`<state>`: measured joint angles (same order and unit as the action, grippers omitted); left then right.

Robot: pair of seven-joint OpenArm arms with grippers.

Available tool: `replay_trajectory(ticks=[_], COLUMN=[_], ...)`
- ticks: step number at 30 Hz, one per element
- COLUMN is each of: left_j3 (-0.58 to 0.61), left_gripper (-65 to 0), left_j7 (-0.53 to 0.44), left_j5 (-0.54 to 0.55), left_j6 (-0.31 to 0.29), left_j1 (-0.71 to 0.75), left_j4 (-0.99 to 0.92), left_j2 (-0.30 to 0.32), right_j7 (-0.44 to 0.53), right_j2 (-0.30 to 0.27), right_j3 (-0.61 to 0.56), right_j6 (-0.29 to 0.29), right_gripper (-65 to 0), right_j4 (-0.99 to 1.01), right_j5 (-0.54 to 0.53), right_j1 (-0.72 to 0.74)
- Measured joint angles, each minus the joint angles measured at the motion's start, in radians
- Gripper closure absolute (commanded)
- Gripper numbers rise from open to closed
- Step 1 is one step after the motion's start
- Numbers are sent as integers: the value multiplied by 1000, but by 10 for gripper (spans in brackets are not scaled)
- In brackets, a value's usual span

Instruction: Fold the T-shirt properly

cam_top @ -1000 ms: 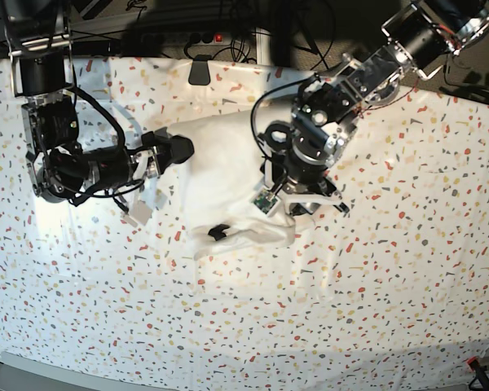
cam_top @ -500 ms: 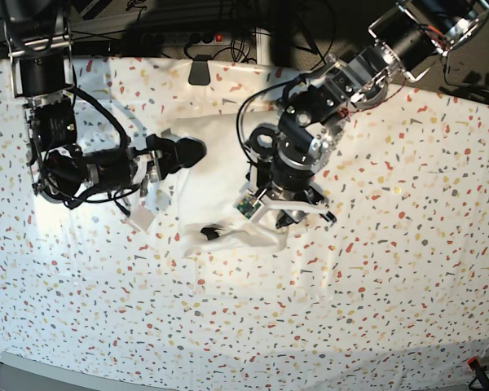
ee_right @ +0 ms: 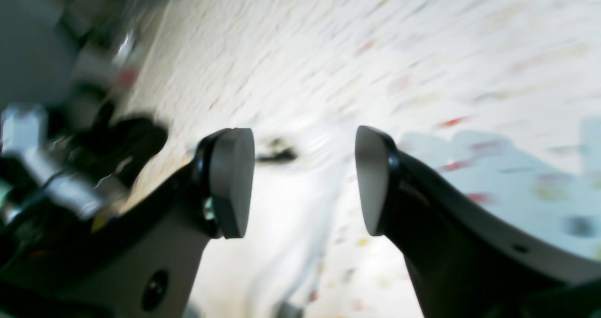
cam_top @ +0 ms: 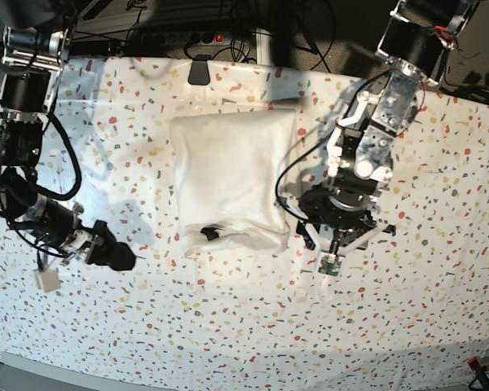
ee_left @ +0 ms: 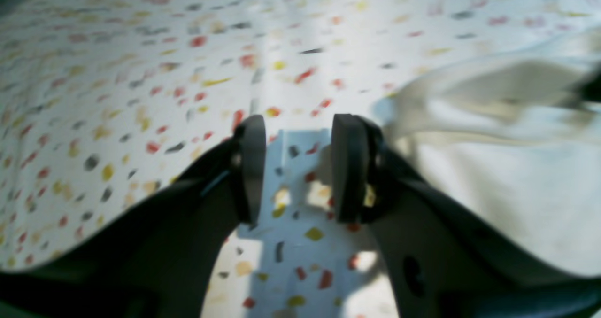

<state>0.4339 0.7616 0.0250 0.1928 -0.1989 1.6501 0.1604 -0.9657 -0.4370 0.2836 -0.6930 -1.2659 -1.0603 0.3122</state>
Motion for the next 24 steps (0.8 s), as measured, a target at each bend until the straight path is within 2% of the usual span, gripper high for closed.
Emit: replay_trajectory(ticks=[2, 3, 5, 7, 9, 15, 19, 21, 24], left_j3=[-69, -101, -153, -196, -232, -274, -270, -270, -271], left_gripper=[-231, -231, -231, -231, -232, -231, -232, -232, -231], left_j7=[0, 0, 1, 27, 56, 61, 62, 61, 95], left_j5=[106, 159, 233, 259, 252, 255, 252, 196, 107], left_j6=[-103, -153, -237, -279, -276, -276, -278, -278, -185], left_j1=[17, 28, 55, 88, 132, 314, 448, 513, 606], left_j4=[42, 60, 97, 134, 181, 395, 526, 571, 619], left_j2=[-3, -3, 1, 11, 31, 161, 224, 243, 253], right_j7=[-6, -36, -79, -114, -132, -155, -228, -283, -328], right_j2=[-2, -4, -11, -8, -7, -6, -6, -7, -6], right_j3=[60, 81, 102, 110, 121, 198, 292, 348, 433], right_j6=[3, 4, 3, 3, 3, 3, 0, 0, -1], right_gripper=[-343, -343, -343, -343, -343, -343, -343, -343, -343], right_j4=[0, 1, 1, 1, -3, -126, -286, -368, -480], right_j5=[85, 94, 58, 22, 13, 16, -34, -79, -174], right_j1=[-2, -5, -25, -50, -83, -231, -360, -433, -551])
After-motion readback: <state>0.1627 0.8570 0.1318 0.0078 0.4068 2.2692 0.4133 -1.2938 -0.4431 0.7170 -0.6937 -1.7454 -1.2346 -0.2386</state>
